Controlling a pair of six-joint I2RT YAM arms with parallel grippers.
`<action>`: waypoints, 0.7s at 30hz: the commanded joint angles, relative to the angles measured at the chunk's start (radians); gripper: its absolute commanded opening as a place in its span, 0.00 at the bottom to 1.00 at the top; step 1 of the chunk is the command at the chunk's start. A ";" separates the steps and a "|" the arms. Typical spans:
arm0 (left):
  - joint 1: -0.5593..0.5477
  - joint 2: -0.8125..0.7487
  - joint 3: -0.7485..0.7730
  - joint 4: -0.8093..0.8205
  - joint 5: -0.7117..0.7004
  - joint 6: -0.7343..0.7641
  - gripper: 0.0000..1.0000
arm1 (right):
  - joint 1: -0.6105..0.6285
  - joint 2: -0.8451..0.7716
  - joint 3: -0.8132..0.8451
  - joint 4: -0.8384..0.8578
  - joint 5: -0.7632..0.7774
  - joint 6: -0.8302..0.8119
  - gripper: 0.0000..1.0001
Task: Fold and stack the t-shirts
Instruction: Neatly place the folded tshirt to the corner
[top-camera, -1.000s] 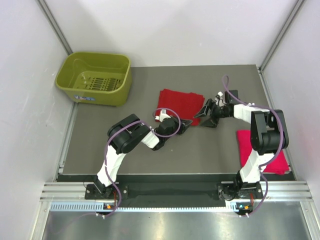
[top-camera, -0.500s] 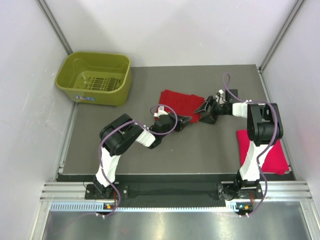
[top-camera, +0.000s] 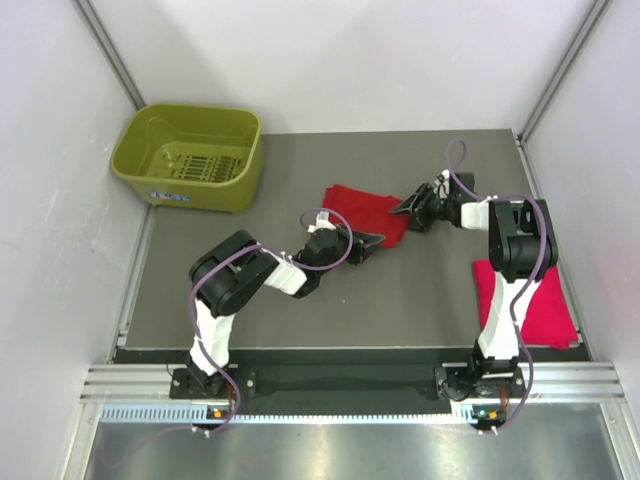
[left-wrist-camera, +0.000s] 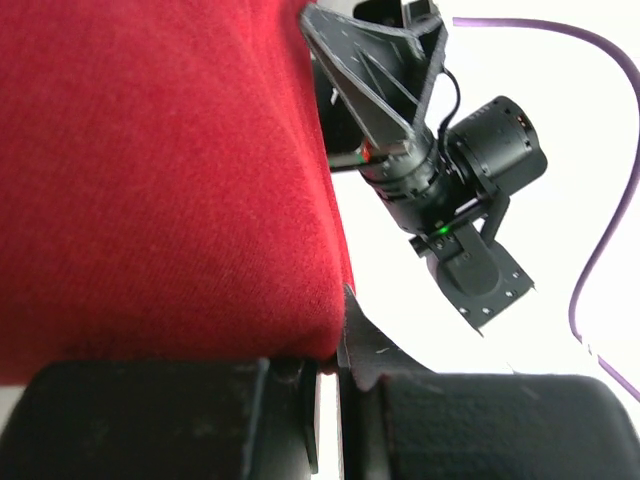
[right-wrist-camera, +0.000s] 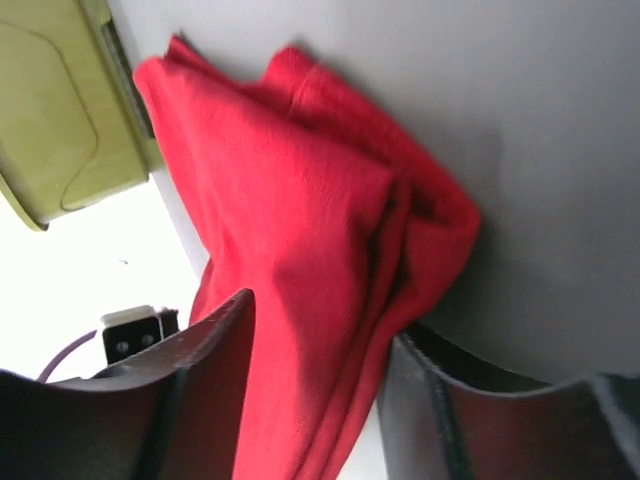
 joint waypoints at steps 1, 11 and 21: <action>0.002 -0.066 -0.006 0.026 0.040 0.012 0.00 | -0.014 0.035 0.032 0.065 0.075 -0.009 0.48; -0.001 -0.144 -0.050 -0.166 0.159 0.091 0.30 | -0.023 -0.108 0.038 -0.147 0.213 -0.153 0.00; -0.001 -0.317 0.006 -0.712 0.426 0.518 0.38 | -0.083 -0.482 -0.029 -0.539 0.648 -0.250 0.00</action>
